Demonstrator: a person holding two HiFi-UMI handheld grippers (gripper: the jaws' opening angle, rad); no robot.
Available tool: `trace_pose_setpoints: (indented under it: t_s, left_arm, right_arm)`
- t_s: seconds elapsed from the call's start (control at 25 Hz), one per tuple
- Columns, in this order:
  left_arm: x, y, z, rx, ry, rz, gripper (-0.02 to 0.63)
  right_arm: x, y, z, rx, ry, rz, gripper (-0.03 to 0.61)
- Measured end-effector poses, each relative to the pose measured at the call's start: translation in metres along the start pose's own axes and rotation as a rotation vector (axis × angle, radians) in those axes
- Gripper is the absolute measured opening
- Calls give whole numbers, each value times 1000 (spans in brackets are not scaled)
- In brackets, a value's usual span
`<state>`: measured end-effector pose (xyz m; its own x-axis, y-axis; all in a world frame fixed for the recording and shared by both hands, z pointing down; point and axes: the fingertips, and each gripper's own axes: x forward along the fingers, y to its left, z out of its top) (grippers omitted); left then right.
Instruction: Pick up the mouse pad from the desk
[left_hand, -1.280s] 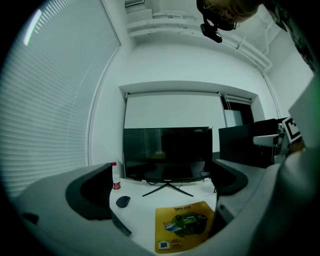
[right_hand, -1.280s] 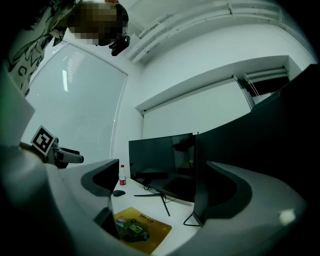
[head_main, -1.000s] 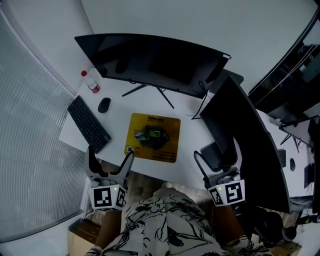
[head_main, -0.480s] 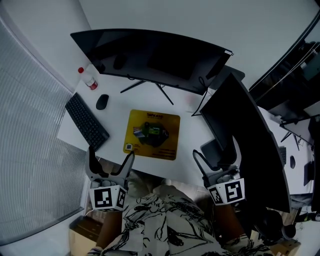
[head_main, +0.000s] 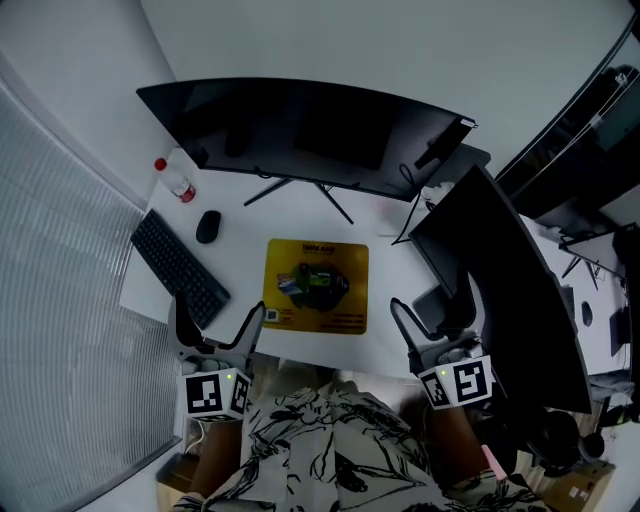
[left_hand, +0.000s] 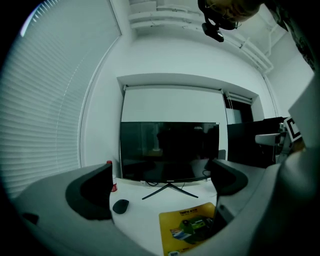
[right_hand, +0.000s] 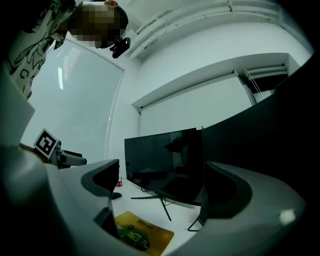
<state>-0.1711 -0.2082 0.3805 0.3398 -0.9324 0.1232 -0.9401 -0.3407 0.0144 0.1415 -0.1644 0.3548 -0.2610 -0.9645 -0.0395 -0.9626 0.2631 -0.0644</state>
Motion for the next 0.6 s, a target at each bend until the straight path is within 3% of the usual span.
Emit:
trace_pose_setpoints:
  t_s: [0.6]
  left_arm:
    - [81, 25, 12, -16, -7, -128, 601]
  right_arm:
    - [49, -4, 14, -31, -24, -136, 531]
